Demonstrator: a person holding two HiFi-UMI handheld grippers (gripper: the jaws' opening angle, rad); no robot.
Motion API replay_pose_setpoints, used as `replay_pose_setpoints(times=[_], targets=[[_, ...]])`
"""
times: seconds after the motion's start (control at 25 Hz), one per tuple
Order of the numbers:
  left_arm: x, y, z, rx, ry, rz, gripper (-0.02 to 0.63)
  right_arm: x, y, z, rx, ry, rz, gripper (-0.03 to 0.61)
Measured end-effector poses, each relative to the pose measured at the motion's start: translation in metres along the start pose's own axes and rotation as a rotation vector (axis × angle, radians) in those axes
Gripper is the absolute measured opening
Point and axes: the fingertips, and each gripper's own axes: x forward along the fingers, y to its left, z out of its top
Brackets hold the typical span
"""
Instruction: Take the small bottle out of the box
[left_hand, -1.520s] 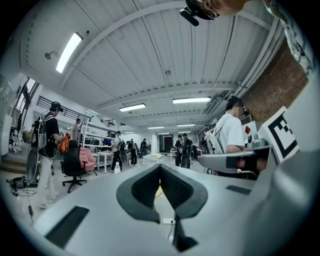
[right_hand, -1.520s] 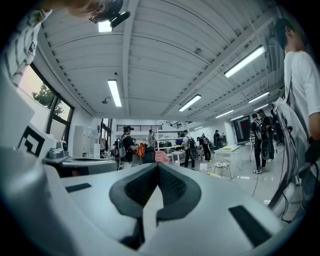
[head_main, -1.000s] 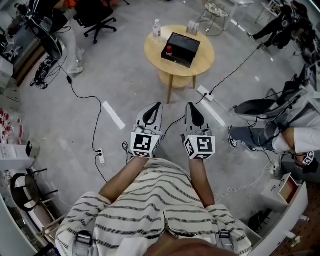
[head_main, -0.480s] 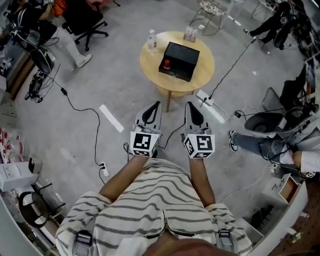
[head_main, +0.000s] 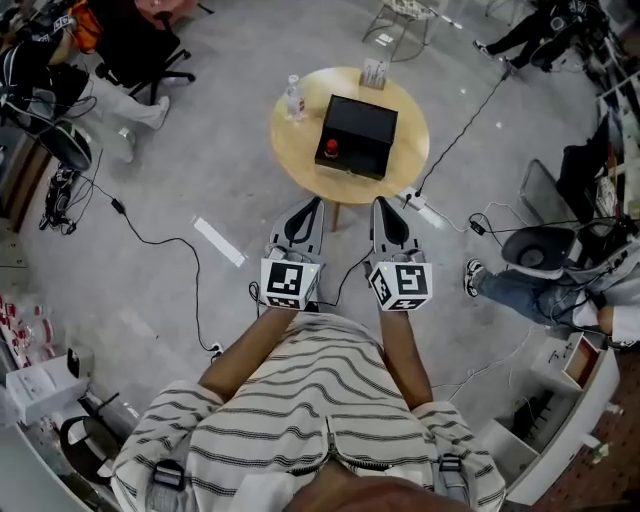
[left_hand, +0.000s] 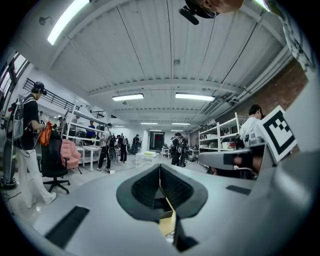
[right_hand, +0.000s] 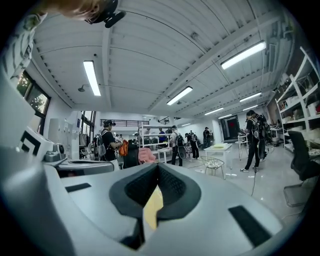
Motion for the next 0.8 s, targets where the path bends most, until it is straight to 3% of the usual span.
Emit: replay_pose_setpoints(times=[0.2, 0.6, 0.8], targets=[[0.023, 0.024, -0.003, -0.005, 0.007, -0.036, 0.023, 0.033, -0.006, -0.002, 0.042, 0.015, -0.033, 0.011], [0.053, 0.044, -0.022, -0.023, 0.044, -0.077, 0.023, 0.063, -0.012, -0.014, 0.020, 0.051, -0.075, 0.011], [0.065, 0.046, -0.031, -0.028, 0.065, -0.059, 0.024, 0.069, -0.023, -0.016, 0.011, 0.053, -0.073, 0.011]])
